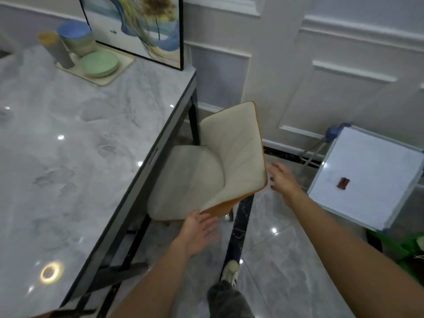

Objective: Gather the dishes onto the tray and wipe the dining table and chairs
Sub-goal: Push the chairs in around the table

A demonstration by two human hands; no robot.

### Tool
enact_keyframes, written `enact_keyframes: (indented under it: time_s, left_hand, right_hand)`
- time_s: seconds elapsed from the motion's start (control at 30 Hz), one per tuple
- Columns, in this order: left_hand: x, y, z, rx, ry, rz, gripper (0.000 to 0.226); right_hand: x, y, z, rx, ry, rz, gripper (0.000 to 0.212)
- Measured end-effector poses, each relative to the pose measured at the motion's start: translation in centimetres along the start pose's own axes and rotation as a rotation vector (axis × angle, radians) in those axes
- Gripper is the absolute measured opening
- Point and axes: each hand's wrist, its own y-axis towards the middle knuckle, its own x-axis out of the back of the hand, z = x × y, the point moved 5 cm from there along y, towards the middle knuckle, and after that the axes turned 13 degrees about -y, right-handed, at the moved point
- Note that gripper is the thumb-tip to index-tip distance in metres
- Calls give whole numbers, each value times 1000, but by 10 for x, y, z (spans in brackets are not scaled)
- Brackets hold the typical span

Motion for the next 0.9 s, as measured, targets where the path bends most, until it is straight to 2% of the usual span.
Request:
enact_keyframes:
  time_s: [0.07, 0.27, 0.43, 0.7, 0.9]
  left_hand:
    - [-19, 12, 8, -3, -100, -19, 65]
    - [-57, 41, 31, -7, -476, -25, 72]
    - [-62, 47, 30, -76, -603, -64, 77]
    - [-46, 44, 21, -84, -717, -122, 71]
    - [-18, 23, -13, -154, -803, -118, 62]
  right_hand:
    - [-1, 19, 5, 15, -47, 34, 54]
    - [-11, 45, 12, 70, -173, 48, 34]
    - [-18, 52, 22, 112, -333, -18, 33]
    - [-39, 37, 20, 98, -196, 75, 12]
    - [-83, 12, 28, 70, -104, 117, 15]
